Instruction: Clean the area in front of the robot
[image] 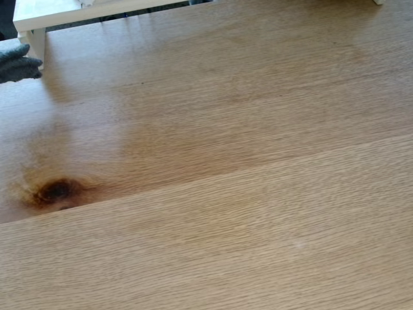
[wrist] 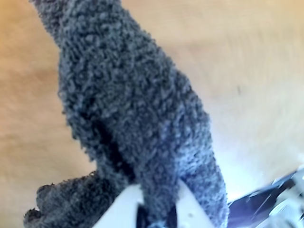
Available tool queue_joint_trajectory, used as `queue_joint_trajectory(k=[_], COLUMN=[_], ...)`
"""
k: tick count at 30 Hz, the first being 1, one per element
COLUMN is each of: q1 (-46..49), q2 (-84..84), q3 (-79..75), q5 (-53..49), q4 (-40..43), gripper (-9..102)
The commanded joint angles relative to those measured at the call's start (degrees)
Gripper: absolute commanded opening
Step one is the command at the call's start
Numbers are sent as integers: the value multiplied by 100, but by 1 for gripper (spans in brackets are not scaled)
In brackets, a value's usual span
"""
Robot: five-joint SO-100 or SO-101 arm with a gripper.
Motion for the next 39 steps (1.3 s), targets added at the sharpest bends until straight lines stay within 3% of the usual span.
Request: queue_joint_trajectory(k=[1, 3, 7, 11, 13, 16, 23, 31, 39], q1=[466, 624, 694, 404, 158, -378, -2391, -4729, -5221], q2=[466, 334, 237, 299, 422, 712, 1600, 3006, 4764], q3=[-88, -88, -88, -88, -88, -88, -88, 940, 2848], q5=[-167, -79, 404, 879, 1107, 1477, 2769, 3858, 4061], q4=[149, 44, -62, -211, -220, -70, 554, 448, -431], gripper=[0, 0, 27, 38, 37, 22, 5, 0, 0])
